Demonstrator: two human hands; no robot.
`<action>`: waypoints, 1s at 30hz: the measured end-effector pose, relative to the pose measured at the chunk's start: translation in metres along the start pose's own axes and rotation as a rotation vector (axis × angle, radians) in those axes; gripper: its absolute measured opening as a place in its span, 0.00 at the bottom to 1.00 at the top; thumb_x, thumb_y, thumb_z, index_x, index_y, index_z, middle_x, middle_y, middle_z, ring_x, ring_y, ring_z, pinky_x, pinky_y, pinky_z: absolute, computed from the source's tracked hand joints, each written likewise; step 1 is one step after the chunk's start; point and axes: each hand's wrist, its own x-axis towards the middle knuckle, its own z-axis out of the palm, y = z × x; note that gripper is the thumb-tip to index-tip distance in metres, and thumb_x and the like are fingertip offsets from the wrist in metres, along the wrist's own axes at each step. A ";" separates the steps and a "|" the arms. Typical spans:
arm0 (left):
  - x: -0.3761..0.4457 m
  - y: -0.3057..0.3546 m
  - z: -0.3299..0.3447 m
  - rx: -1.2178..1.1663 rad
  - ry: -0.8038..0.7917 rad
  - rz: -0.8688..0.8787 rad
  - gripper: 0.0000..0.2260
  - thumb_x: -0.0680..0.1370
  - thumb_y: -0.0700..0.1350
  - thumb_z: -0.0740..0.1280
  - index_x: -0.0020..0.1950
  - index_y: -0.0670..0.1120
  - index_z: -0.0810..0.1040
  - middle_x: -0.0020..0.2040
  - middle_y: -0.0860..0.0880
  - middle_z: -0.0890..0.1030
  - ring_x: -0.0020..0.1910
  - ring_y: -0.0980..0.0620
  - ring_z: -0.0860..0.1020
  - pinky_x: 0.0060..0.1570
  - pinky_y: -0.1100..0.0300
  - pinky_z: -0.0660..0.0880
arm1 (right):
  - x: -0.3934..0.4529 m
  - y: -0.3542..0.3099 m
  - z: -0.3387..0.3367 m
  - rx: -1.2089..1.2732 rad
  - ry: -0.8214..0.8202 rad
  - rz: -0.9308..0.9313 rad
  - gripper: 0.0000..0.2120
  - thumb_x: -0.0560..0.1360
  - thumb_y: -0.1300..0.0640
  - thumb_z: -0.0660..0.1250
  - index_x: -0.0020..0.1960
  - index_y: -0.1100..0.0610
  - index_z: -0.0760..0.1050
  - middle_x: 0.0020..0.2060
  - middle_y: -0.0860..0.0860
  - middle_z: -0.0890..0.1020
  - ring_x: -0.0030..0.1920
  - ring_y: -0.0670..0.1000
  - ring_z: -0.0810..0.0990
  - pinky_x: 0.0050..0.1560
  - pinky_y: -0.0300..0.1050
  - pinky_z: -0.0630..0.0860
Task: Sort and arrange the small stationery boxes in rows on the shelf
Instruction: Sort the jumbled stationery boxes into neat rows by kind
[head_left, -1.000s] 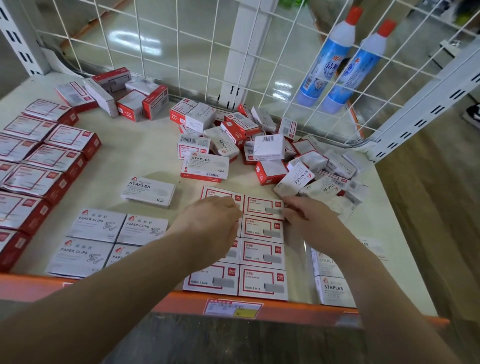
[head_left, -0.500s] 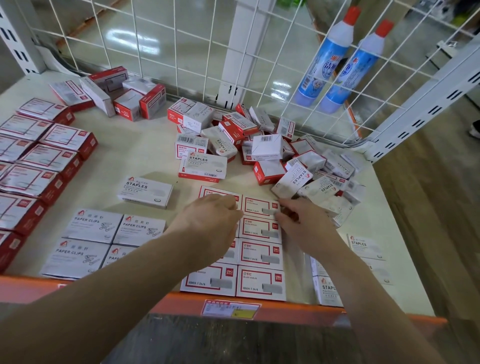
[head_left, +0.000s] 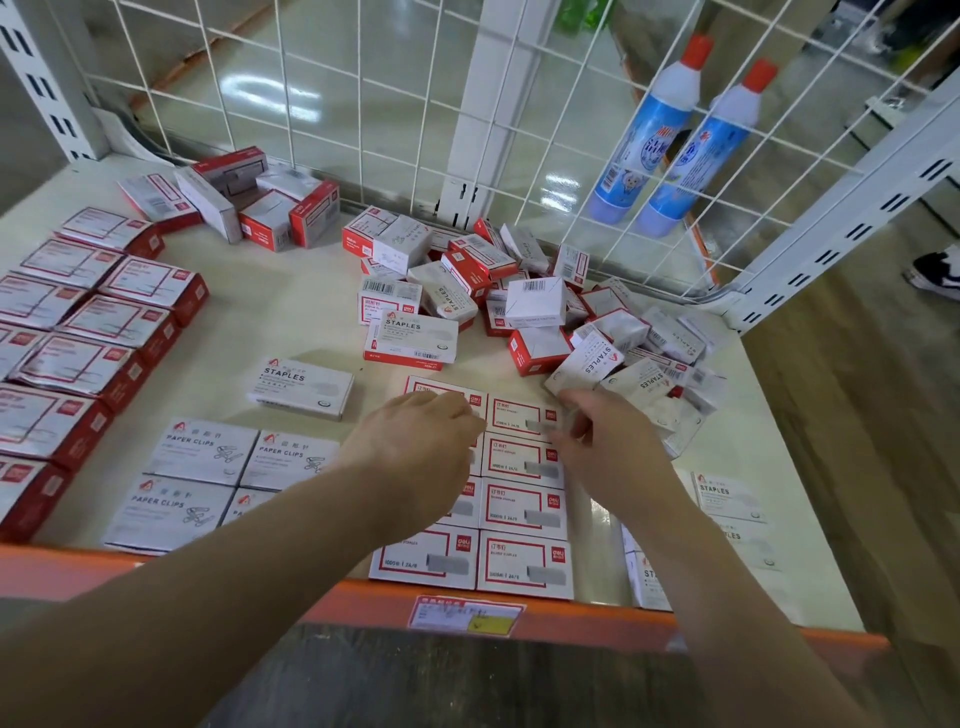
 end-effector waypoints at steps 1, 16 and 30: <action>-0.002 -0.001 -0.001 -0.008 0.014 -0.015 0.17 0.81 0.47 0.55 0.71 0.52 0.63 0.68 0.55 0.67 0.66 0.54 0.65 0.66 0.59 0.63 | 0.000 -0.002 -0.001 0.005 0.010 -0.009 0.15 0.77 0.54 0.64 0.63 0.52 0.72 0.47 0.44 0.72 0.47 0.43 0.69 0.49 0.36 0.68; -0.062 -0.066 -0.017 0.009 0.232 -0.183 0.15 0.80 0.47 0.54 0.65 0.54 0.72 0.61 0.55 0.74 0.59 0.55 0.70 0.56 0.62 0.66 | 0.011 -0.085 0.019 0.091 -0.060 -0.261 0.16 0.77 0.54 0.63 0.64 0.51 0.72 0.51 0.46 0.75 0.47 0.42 0.70 0.43 0.35 0.65; -0.097 -0.089 -0.022 0.038 0.276 -0.265 0.12 0.79 0.45 0.58 0.54 0.45 0.79 0.52 0.48 0.76 0.52 0.46 0.74 0.47 0.52 0.74 | 0.025 -0.135 0.044 0.032 -0.214 -0.341 0.25 0.72 0.49 0.70 0.66 0.57 0.72 0.57 0.52 0.74 0.59 0.51 0.71 0.58 0.44 0.68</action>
